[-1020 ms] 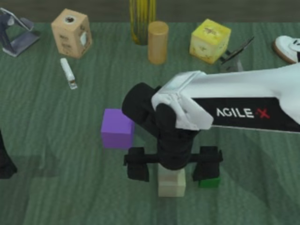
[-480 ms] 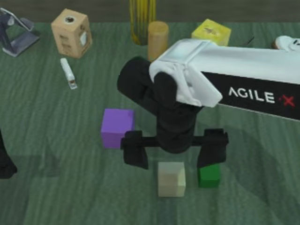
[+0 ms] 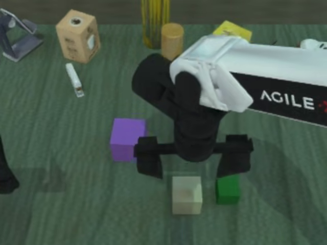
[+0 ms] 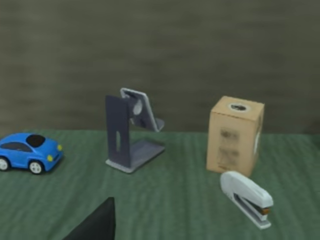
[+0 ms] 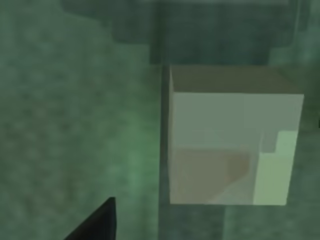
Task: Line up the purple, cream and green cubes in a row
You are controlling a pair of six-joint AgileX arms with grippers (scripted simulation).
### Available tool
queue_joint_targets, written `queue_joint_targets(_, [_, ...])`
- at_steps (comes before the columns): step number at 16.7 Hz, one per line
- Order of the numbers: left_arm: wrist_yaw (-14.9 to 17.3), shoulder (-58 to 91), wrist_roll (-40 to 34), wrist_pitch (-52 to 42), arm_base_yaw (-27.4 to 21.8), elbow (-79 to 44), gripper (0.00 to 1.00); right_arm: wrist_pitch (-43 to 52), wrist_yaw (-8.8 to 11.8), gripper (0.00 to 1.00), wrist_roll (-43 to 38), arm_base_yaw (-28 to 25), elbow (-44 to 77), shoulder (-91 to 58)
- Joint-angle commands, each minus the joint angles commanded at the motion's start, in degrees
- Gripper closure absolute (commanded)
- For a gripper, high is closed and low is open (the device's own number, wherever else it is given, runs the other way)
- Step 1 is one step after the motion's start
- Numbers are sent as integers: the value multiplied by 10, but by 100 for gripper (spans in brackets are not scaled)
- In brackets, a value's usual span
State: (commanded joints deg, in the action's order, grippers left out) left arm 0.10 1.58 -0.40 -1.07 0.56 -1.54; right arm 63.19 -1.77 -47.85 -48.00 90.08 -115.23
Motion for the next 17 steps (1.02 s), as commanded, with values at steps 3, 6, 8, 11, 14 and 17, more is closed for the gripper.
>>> queue_joint_targets(3, [2,67,-16,-43,-21,-65,0,-36,-15,0,35,29,-53,69])
queue_joint_targets(6, [2,181,-40,-111,-52,-171,0,-90,-33,0,89,77,-144,178])
queue_joint_targets(8, [1,284,-60,-168,-76,-256,0,-131,-43,0,132,117,-223,264])
queue_joint_targets(11, [1,468,-93,-266,-116,-397,0,-198,-53,0,203,183,-359,405])
queue_joint_targets(14, [0,667,-127,-368,-158,-538,0,-272,-55,0,275,251,-503,560])
queue_joint_targets(17, [1,852,-158,-463,-198,-670,0,-354,-47,0,344,318,-640,725])
